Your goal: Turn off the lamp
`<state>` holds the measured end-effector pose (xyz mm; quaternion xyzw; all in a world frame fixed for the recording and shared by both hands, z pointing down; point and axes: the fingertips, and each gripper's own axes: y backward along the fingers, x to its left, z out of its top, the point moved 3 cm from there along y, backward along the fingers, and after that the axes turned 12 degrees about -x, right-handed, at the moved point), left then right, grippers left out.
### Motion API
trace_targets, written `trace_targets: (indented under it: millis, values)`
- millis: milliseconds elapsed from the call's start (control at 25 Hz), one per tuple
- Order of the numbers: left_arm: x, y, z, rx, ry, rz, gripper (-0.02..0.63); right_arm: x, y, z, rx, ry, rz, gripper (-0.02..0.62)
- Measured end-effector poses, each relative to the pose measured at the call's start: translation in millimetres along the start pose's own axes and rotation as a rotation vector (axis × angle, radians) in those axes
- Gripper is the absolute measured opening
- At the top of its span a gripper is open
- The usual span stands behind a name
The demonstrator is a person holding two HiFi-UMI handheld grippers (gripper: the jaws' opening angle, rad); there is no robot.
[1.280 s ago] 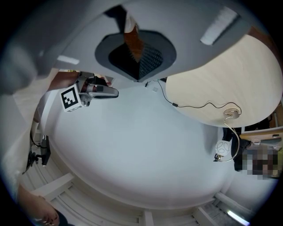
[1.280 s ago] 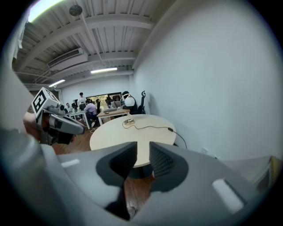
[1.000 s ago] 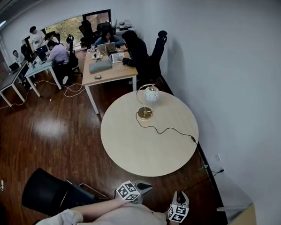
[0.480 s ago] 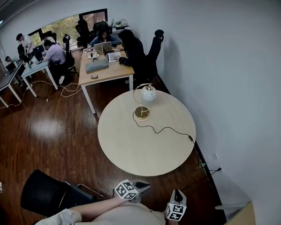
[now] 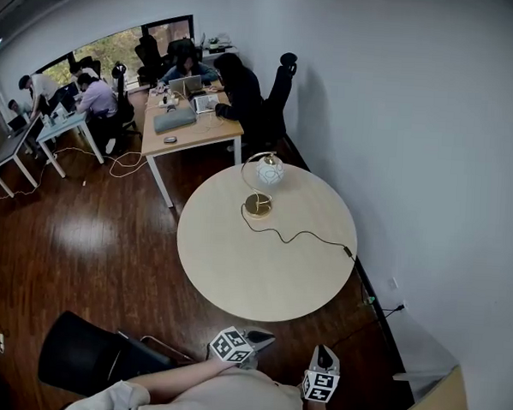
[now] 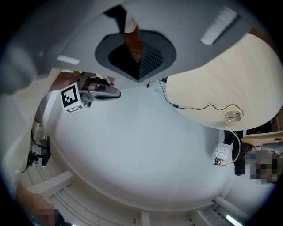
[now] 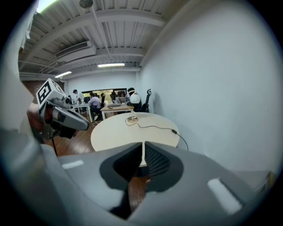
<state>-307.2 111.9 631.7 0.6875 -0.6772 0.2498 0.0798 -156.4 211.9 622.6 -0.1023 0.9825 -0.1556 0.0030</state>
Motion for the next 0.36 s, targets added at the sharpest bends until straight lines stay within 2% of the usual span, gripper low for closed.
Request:
trace_targets:
  millis: [360]
  values:
    - [9.3, 4.8, 0.4, -0.007, 0.009, 0.008, 0.000, 7.9, -8.0, 4.4, -0.009, 0.010, 0.010, 0.008]
